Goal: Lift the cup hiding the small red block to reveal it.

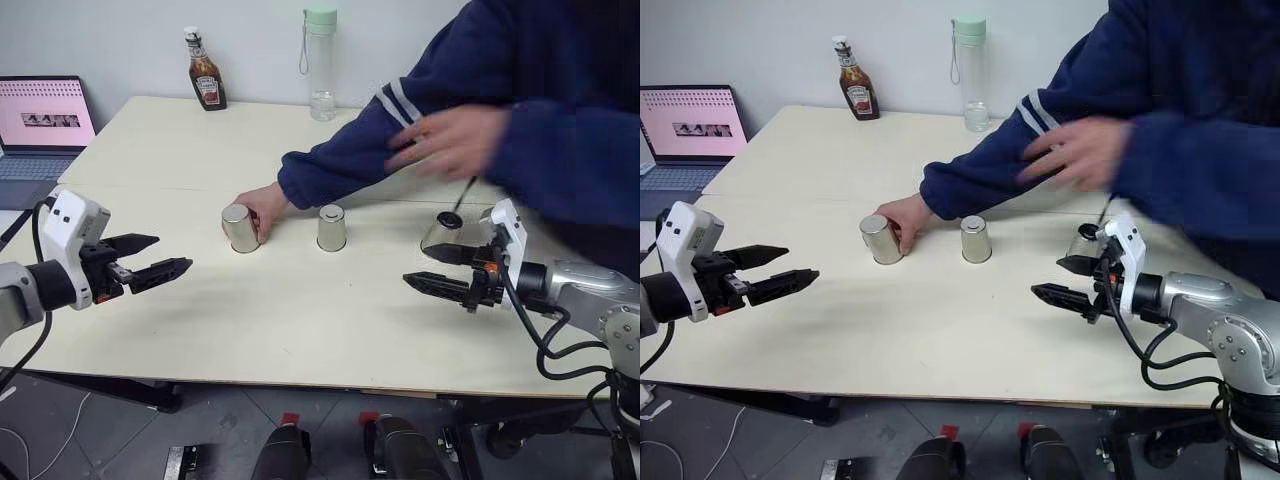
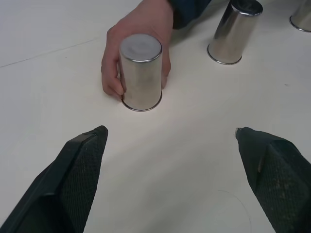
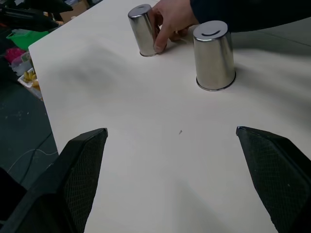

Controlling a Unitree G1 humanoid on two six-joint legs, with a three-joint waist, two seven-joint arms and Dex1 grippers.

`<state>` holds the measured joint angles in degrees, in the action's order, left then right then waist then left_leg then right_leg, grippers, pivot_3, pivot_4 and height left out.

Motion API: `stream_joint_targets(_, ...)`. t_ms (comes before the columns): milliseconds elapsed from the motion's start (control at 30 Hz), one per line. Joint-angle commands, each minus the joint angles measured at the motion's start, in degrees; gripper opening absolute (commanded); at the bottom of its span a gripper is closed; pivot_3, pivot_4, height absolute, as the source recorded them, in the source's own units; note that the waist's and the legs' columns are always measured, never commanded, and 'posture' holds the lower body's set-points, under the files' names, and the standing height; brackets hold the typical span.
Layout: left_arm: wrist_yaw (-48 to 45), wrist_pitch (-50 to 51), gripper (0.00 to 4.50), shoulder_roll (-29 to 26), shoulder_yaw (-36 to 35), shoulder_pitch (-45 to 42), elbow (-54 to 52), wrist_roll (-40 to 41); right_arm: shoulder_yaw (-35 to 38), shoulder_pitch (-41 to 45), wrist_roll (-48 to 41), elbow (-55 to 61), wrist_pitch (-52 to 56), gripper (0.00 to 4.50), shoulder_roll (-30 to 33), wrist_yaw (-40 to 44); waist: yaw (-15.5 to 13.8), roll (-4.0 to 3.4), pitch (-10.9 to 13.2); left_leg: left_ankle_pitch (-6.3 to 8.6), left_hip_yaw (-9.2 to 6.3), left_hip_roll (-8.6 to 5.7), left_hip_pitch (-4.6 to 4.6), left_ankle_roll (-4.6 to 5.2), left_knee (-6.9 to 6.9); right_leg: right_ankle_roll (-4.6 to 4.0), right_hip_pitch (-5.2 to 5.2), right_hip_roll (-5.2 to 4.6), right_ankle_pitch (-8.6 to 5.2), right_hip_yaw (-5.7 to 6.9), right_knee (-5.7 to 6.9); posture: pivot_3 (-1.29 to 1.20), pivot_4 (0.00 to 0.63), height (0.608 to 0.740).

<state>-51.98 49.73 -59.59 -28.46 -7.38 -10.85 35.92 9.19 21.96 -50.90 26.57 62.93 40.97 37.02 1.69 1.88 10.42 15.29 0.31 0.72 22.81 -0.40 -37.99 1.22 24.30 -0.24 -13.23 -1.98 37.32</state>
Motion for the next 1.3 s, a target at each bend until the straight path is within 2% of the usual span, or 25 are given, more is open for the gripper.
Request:
stream_joint_targets(33, -0.35, -1.15, 4.48, -1.32, -0.37, -0.48, -0.50, -0.54, 0.37, 0.55, -0.95, 1.15, -0.94, 4.50, -0.12, 0.04, 0.00, 0.00, 0.00, 0.00, 0.00, 0.00, 0.00, 0.00, 0.00, 0.00, 0.00, 0.00, 0.00, 0.00, 0.00, 0.00, 0.150, 0.740)
stream_joint_targets(1300, -0.73, -0.65, 4.48, -1.17, -0.72, -0.05, -0.71, 0.40, 0.24, 0.38, -0.81, 1.21, -0.78, 4.50, 0.26, -0.16, 0.00, 0.00, 0.00, 0.00, 0.00, 0.00, -0.01, 0.00, -0.02, 0.00, 0.00, 0.00, 0.00, 0.00, 0.05, 0.00, 0.150, 0.740)
